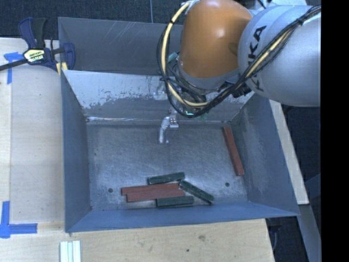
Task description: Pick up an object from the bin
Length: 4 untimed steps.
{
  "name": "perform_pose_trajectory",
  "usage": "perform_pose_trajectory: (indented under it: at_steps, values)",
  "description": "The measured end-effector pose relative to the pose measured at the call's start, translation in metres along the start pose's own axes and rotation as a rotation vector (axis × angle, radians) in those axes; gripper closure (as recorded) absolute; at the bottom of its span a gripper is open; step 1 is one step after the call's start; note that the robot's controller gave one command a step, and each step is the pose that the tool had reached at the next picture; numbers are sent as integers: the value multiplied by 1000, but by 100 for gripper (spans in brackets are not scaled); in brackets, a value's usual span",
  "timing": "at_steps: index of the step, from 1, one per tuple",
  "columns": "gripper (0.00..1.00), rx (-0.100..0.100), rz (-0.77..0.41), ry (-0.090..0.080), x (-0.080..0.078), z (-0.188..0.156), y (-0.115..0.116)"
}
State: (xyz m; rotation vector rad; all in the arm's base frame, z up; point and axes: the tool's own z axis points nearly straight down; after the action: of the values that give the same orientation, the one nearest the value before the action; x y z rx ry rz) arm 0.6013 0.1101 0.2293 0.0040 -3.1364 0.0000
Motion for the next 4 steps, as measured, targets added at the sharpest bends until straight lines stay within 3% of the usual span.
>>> perform_pose_trajectory:
  at_steps: [1, 2, 3, 4]
  values:
    - [0, 0, 1, -3, 0, -2, 0]
    - [0, 0, 25, -5, 19, -19, -3]
    - [0, -2, 6, -17, 41, 12, 9]
    - [0, -2, 4, -10, 68, 72, 14]
